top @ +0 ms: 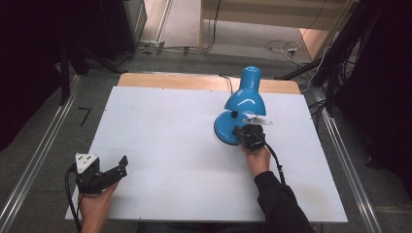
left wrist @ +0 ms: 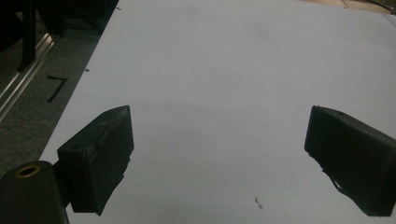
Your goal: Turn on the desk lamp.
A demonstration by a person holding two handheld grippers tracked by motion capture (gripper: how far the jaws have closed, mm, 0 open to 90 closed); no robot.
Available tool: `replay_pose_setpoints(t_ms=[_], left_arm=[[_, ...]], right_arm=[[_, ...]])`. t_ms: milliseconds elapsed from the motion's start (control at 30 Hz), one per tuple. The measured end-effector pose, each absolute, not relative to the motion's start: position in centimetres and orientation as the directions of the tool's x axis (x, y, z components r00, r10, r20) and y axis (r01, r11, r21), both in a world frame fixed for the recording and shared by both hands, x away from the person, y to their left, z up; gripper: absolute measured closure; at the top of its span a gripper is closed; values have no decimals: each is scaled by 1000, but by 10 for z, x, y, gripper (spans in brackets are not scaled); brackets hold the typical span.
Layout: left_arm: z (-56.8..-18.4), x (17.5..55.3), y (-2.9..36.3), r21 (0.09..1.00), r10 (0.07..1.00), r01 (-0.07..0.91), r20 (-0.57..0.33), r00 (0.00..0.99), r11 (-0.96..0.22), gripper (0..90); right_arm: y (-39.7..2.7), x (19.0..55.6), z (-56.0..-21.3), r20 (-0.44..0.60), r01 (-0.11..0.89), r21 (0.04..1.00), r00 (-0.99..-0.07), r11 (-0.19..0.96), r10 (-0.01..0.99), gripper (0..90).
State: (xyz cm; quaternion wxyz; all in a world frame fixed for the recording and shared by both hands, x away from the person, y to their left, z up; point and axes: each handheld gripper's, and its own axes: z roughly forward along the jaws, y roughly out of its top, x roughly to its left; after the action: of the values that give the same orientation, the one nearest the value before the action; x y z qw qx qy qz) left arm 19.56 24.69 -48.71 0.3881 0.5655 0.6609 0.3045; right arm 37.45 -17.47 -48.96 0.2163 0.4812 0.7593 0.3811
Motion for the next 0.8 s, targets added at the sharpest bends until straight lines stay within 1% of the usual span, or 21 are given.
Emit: replay_pose_setpoints(t_ms=[800], left_arm=[[-488, 196, 248, 838, 983, 516, -173, -60, 179, 90]], right_arm=[[-174, 375, -491, 45, 571, 785, -440, 241, 897, 875]])
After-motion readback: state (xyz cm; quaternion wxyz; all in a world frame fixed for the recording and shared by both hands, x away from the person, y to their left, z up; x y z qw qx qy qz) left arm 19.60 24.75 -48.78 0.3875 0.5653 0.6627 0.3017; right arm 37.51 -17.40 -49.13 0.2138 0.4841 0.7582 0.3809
